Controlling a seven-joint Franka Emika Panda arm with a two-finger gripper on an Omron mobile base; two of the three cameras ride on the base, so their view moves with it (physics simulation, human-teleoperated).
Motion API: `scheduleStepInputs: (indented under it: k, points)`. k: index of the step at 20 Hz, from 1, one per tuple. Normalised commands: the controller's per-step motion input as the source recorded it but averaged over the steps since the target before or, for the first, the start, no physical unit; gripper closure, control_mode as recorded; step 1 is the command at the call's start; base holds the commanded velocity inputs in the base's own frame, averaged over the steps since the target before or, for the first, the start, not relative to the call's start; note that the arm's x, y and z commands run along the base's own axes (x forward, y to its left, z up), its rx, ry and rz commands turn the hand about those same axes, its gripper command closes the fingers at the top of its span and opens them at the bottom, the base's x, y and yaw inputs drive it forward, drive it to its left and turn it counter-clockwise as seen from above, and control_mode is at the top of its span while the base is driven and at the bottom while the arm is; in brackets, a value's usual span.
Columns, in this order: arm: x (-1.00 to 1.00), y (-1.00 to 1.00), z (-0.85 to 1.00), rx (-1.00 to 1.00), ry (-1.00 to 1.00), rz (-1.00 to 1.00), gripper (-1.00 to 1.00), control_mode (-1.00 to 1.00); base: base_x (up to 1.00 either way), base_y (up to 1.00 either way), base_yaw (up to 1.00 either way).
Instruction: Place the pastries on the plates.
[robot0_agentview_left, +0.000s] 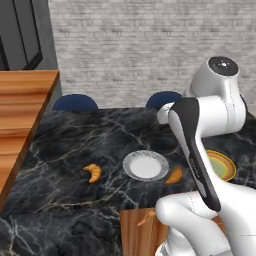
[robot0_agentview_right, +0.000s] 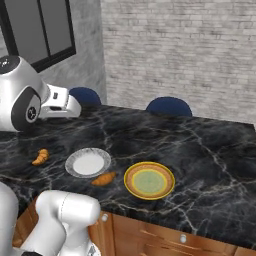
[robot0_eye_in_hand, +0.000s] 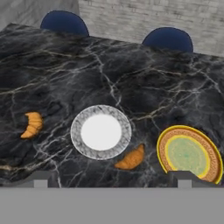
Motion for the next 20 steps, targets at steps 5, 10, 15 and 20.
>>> scheduleStepInputs:
  k: [5, 10, 15, 20]
  points:
    - [0.0, 0.0, 0.0, 0.0, 0.0, 0.0, -1.0, 1.0, 1.0, 0.46, 0.09]
    - [0.06, 0.45, -0.16, 0.13, 0.03, 0.08, -1.0, -1.0, 0.2, 0.15, 0.0]
    - [-0.49, 0.95, -0.62, 0.0, 0.01, 0.1, -1.0, -1.0, 0.0, 0.0, 0.0]
    - [-0.26, 0.63, -0.58, 0.0, 0.05, 0.07, -1.0, -1.0, 0.0, 0.0, 0.0]
